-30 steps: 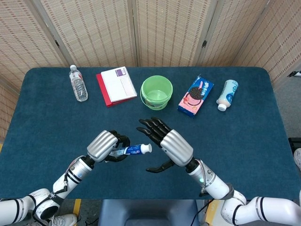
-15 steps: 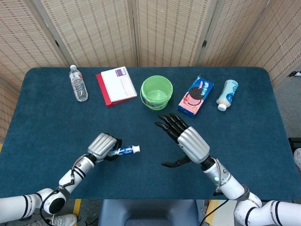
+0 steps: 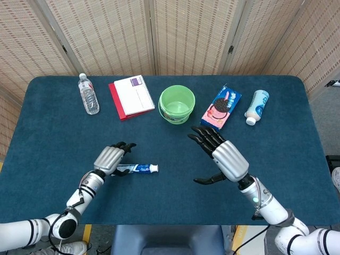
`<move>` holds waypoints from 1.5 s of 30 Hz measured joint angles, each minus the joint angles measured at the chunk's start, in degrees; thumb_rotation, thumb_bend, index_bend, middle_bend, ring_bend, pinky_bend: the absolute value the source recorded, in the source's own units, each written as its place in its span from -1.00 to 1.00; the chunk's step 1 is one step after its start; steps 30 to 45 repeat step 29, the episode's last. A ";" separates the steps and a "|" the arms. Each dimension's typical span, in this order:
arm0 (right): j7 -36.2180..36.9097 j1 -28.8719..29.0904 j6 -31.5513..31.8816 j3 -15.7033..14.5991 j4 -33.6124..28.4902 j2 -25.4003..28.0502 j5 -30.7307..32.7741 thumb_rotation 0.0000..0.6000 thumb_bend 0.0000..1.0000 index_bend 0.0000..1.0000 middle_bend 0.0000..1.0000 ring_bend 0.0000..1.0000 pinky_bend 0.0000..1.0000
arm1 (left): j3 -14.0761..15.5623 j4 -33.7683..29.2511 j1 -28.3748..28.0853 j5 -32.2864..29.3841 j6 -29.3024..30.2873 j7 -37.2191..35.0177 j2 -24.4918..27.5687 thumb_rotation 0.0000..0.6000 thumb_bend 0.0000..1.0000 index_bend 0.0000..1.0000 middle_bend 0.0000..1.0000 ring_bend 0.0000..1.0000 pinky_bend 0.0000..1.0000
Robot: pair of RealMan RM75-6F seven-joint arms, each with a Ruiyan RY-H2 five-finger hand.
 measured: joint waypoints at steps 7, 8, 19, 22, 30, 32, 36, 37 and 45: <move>-4.27 -3.43 -0.93 -2.46 -1.01 5.57 2.65 0.36 -1.00 -1.00 -1.00 -1.00 -1.00 | 0.49 -2.80 5.35 2.89 6.30 -4.81 5.97 1.00 -0.33 -0.45 -0.35 -0.53 -0.38; -4.89 -4.08 -0.86 -2.83 -1.08 6.20 2.96 0.58 -1.00 -1.00 -1.00 -1.00 -1.00 | 0.63 -2.94 6.20 3.46 7.32 -5.57 6.58 1.00 -0.30 -0.42 -0.34 -0.52 -0.38; -5.57 -13.60 3.96 -7.53 0.23 11.09 5.35 0.80 -1.00 -1.00 -1.00 -1.00 -1.00 | 3.15 -2.52 17.20 11.36 21.06 -13.54 12.28 1.00 -0.26 -0.34 -0.25 -0.44 -0.38; -4.85 -16.51 6.78 -8.37 0.84 11.36 5.38 0.81 -1.00 -1.00 -1.00 -1.00 -1.00 | 3.88 -2.17 20.40 13.40 25.29 -15.02 13.05 1.00 -0.26 -0.33 -0.24 -0.44 -0.39; -0.20 -22.37 11.05 -10.39 3.92 10.87 4.86 0.81 -1.00 -1.00 -1.00 -1.00 -1.00 | 6.10 -2.48 27.39 18.66 33.72 -16.17 13.83 1.00 -0.26 -0.31 -0.24 -0.42 -0.42; -0.20 -22.37 11.05 -10.39 3.92 10.87 4.86 0.81 -1.00 -1.00 -1.00 -1.00 -1.00 | 6.10 -2.48 27.39 18.66 33.72 -16.17 13.83 1.00 -0.26 -0.31 -0.24 -0.42 -0.42; -0.20 -22.37 11.05 -10.39 3.92 10.87 4.86 0.81 -1.00 -1.00 -1.00 -1.00 -1.00 | 6.10 -2.48 27.39 18.66 33.72 -16.17 13.83 1.00 -0.26 -0.31 -0.24 -0.42 -0.42; -0.20 -22.37 11.05 -10.39 3.92 10.87 4.86 0.81 -1.00 -1.00 -1.00 -1.00 -1.00 | 6.10 -2.48 27.39 18.66 33.72 -16.17 13.83 1.00 -0.26 -0.31 -0.24 -0.42 -0.42; -0.20 -22.37 11.05 -10.39 3.92 10.87 4.86 0.81 -1.00 -1.00 -1.00 -1.00 -1.00 | 6.10 -2.48 27.39 18.66 33.72 -16.17 13.83 1.00 -0.26 -0.31 -0.24 -0.42 -0.42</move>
